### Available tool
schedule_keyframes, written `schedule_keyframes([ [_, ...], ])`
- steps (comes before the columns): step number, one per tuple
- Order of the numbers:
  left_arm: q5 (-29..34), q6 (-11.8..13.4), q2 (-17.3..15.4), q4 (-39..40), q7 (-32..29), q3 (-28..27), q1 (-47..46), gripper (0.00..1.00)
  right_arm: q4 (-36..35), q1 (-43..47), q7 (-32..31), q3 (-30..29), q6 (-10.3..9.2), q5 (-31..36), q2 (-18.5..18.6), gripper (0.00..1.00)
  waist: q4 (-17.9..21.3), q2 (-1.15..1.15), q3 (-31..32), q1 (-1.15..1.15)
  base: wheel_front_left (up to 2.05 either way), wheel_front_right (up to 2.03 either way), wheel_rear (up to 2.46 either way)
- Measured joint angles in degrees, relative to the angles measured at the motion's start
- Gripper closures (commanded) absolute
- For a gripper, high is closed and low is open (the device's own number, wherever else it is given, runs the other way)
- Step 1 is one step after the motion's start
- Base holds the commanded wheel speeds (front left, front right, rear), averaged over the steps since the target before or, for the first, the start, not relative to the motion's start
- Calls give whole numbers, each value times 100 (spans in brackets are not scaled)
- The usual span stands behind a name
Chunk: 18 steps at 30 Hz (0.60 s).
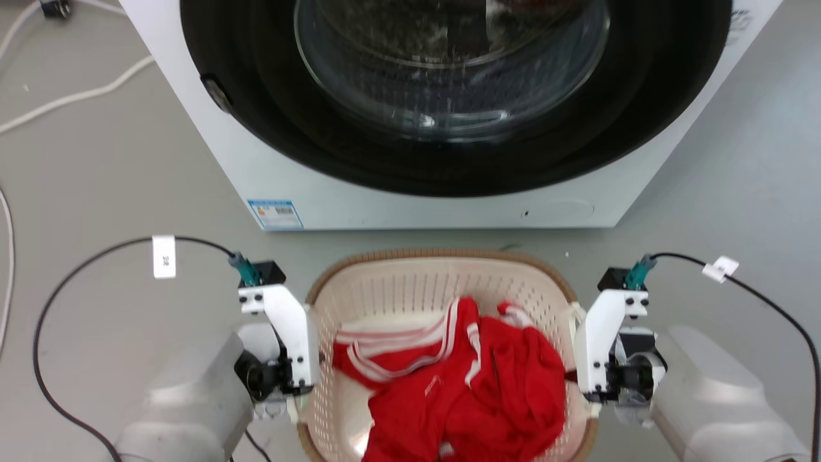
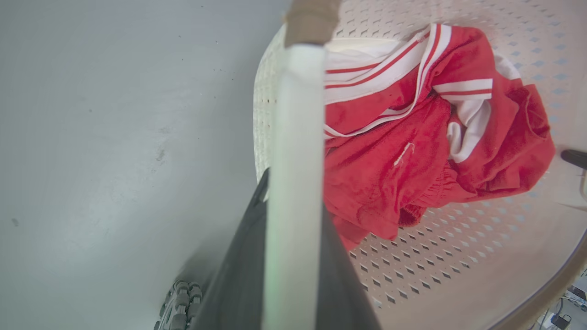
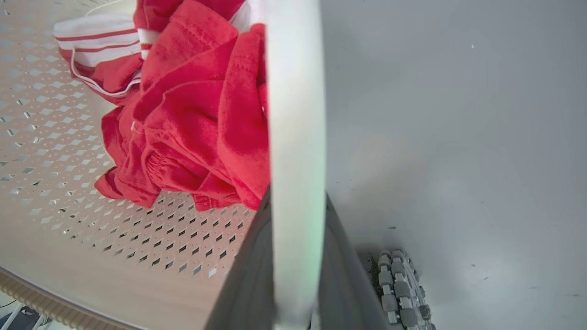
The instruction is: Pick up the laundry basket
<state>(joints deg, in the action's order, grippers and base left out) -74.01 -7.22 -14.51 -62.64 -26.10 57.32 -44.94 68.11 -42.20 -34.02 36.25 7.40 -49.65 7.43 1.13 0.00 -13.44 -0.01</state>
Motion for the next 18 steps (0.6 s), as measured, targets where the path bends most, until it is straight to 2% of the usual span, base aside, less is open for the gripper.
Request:
schedule_keyframes([
  [5, -163, 1, 69, -126, -255, 42, 276, 100, 143, 198, -426, 40, -1, -157, -45, 100, 6, 0, 395, 0, 0, 0, 0],
  [18, -341, 8, 218, -296, -510, 98, 487, 100, 315, 327, -943, 64, -2, -377, -25, 100, -27, 0, 999, 0, 0, 0, 0],
])
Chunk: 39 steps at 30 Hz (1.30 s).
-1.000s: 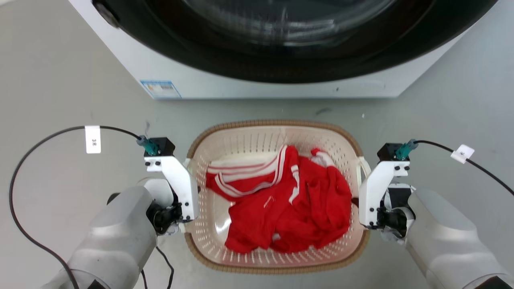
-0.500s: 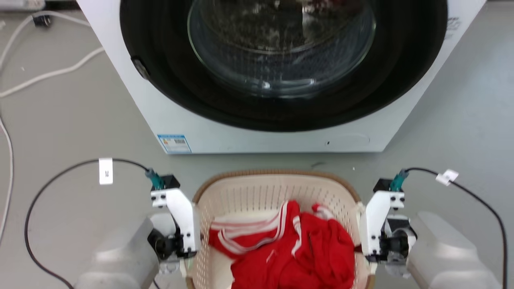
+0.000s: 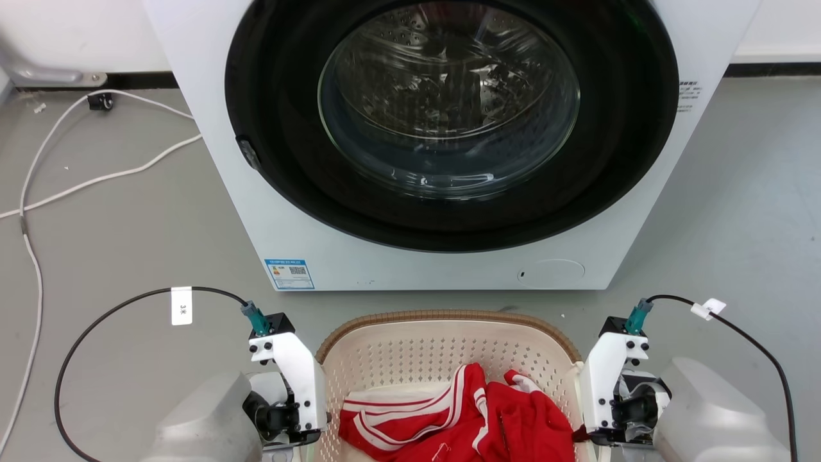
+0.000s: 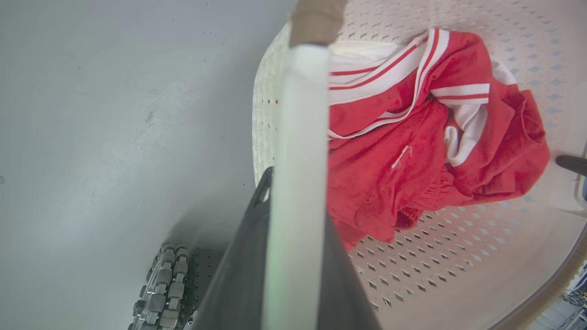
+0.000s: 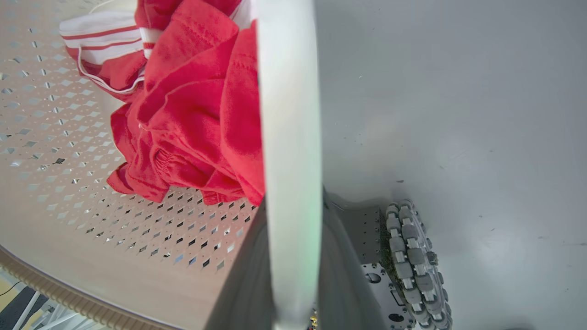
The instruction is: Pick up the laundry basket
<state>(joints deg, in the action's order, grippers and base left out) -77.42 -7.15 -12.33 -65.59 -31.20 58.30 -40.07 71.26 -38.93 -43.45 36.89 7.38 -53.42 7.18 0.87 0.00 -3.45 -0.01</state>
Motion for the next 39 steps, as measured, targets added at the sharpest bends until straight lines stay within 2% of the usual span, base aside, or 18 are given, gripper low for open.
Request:
schedule_keyframes([
  [12, -92, 1, 52, -78, -191, 65, 82, 100, 62, 5, -276, 42, -5, -96, 1, 100, -6, 0, 235, 0, 0, 0, 0],
  [39, -193, 7, 83, -112, -112, 136, 153, 100, 145, 71, -201, 69, -5, -210, -9, 100, -3, 0, 300, 1, 0, 0, 0],
])
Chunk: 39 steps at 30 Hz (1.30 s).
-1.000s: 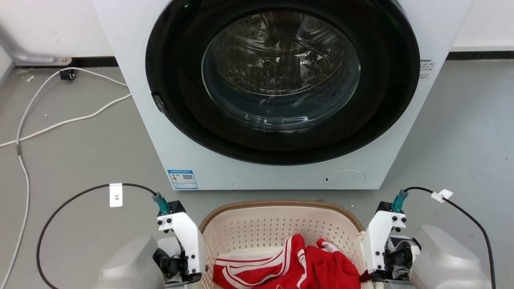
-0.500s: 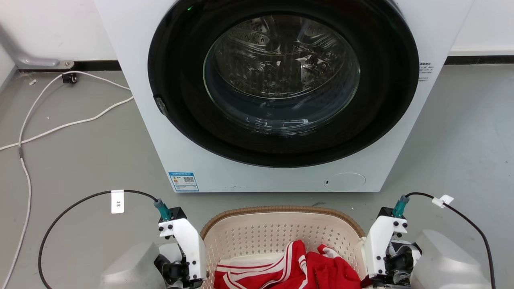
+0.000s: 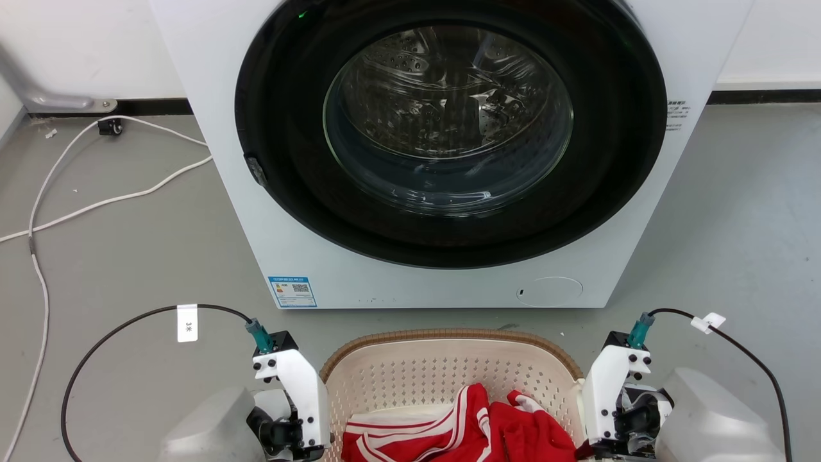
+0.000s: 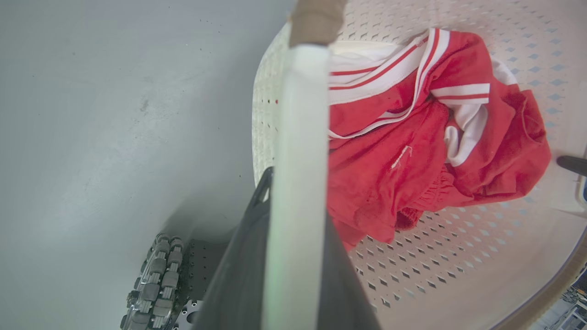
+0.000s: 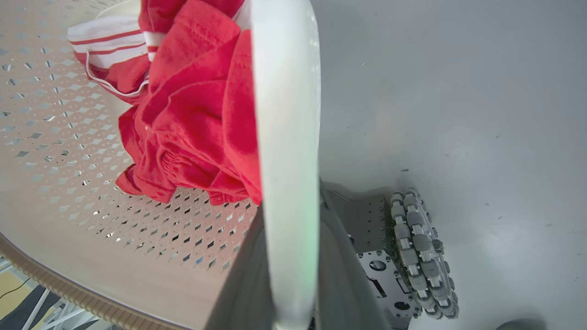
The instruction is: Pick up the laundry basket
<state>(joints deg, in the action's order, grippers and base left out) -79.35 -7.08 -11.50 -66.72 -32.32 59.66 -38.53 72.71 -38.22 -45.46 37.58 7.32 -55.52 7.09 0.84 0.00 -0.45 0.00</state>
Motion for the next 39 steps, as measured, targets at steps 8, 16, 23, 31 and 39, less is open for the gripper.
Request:
schedule_keyframes([
  [8, -23, 1, -1, -2, 30, 10, 13, 100, 7, -1, 1, 19, -1, -40, 0, 100, 6, 0, 5, 0, 0, 0, 0],
  [16, -77, 1, 2, -15, 32, 11, 21, 100, 12, -2, -2, 36, -1, -73, 1, 100, 9, 0, 2, 0, 0, 0, 0],
  [23, -104, 1, 20, -51, 51, 11, 21, 100, 23, -3, -5, 46, -1, -102, 2, 100, 18, 0, 10, 0, 0, 0, 0],
  [31, -109, 1, 22, -48, 67, 30, 21, 100, 33, -3, -5, 65, -1, -143, 5, 100, 15, 0, 9, 0, 0, 0, 0],
  [39, -125, 1, 20, -40, 71, 42, 24, 100, 40, -3, -15, 71, -1, -170, 7, 100, 16, 0, 2, 0, 0, 0, 0],
])
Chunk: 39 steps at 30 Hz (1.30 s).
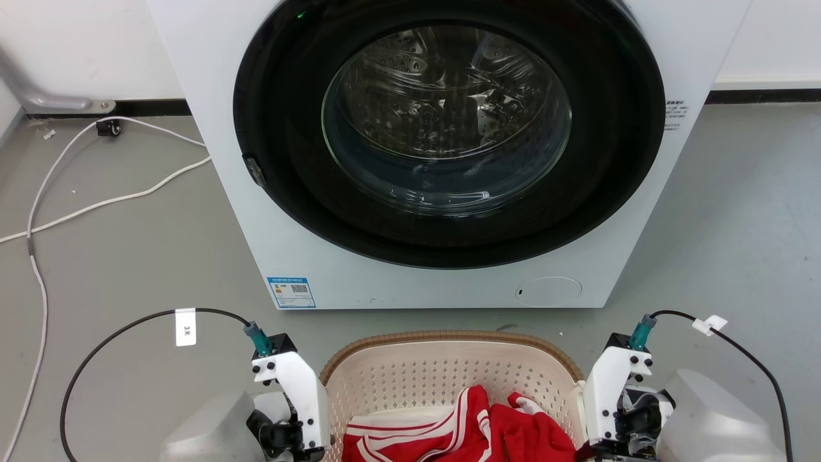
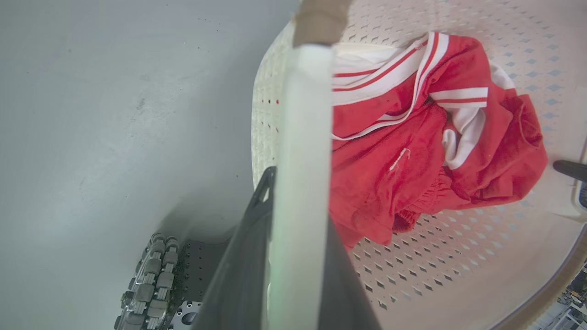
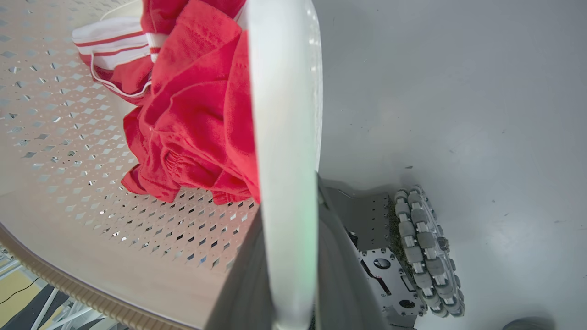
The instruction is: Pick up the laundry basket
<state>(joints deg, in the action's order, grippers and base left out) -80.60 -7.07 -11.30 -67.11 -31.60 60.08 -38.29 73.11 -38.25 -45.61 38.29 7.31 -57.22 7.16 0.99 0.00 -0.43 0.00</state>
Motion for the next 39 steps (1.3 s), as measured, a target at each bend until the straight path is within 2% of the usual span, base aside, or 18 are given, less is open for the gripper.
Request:
schedule_keyframes([
  [39, -127, 0, 8, -29, 58, 30, 18, 100, -1, -8, 26, 90, -1, -124, 26, 100, 0, 0, -58, 0, 0, 0, 0],
])
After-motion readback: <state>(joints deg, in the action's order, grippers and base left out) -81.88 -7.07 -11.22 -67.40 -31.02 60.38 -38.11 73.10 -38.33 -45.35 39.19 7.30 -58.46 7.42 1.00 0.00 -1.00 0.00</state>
